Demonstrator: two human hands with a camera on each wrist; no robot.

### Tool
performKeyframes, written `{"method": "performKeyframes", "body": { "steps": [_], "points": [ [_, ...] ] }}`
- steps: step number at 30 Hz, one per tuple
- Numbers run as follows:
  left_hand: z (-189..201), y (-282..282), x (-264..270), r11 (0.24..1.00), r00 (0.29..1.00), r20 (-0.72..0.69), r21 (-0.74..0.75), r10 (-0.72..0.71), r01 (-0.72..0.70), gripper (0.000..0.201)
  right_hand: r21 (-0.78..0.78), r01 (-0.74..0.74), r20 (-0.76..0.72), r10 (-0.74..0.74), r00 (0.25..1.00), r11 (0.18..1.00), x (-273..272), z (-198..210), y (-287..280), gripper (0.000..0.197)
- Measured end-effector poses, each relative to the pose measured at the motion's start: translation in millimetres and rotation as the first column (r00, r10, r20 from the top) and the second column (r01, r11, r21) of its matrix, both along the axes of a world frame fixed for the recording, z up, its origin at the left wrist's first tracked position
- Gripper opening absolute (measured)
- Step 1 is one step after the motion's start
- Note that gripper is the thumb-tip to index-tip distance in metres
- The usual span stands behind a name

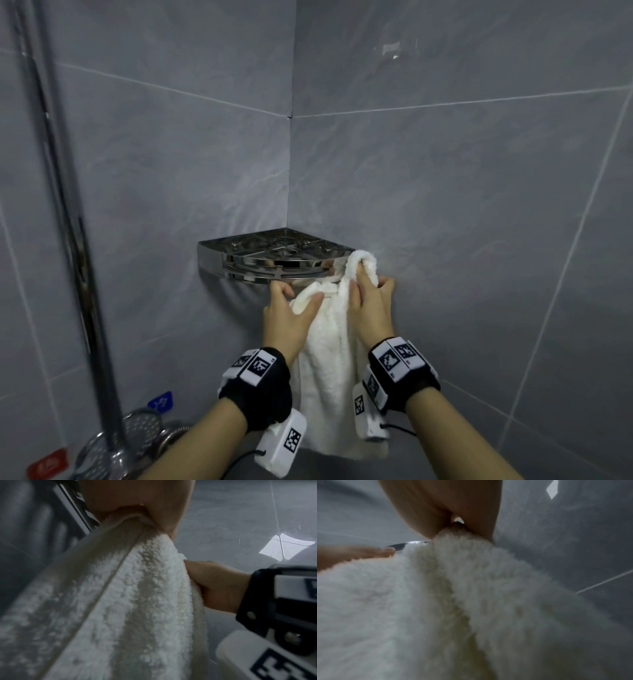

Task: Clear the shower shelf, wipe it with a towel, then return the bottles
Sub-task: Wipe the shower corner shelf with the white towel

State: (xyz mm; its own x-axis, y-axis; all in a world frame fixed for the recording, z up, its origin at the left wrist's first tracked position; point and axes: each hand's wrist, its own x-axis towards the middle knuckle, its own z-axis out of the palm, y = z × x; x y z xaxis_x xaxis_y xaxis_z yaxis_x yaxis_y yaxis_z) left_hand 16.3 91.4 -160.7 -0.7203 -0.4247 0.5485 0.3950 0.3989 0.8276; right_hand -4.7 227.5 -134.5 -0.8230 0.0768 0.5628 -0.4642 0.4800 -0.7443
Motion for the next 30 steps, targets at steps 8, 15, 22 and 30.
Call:
{"method": "performKeyframes", "body": {
  "steps": [8, 15, 22, 30],
  "points": [
    [-2.7, -67.8, 14.5, 0.989, 0.991, 0.032, 0.063, 0.131, -0.132, 0.043, 0.315, 0.038, -0.187, 0.023, 0.982, 0.948, 43.7, 0.1, -76.2, 0.044],
    [1.7, -134.8, 33.5, 0.959, 0.959, 0.107, 0.087, 0.261, -0.27, 0.051, 0.597, 0.037, -0.163, 0.076, 0.984, 0.801, 55.7, 15.3, -160.1, 0.047],
    [3.8, -169.9, 40.3, 0.963, 0.96, 0.123, 0.059, 0.253, -0.262, 0.033, 0.814, 0.183, -0.228, 0.013, 0.974, 0.552, 56.1, 29.9, -214.4, 0.029],
    [0.8, -186.2, 45.8, 0.968, 0.949, 0.226, 0.072, 0.221, -0.242, 0.029, 0.872, 0.043, -0.057, 0.014, 0.998, 0.487, 38.7, 41.2, -257.5, 0.034]
  ]
}}
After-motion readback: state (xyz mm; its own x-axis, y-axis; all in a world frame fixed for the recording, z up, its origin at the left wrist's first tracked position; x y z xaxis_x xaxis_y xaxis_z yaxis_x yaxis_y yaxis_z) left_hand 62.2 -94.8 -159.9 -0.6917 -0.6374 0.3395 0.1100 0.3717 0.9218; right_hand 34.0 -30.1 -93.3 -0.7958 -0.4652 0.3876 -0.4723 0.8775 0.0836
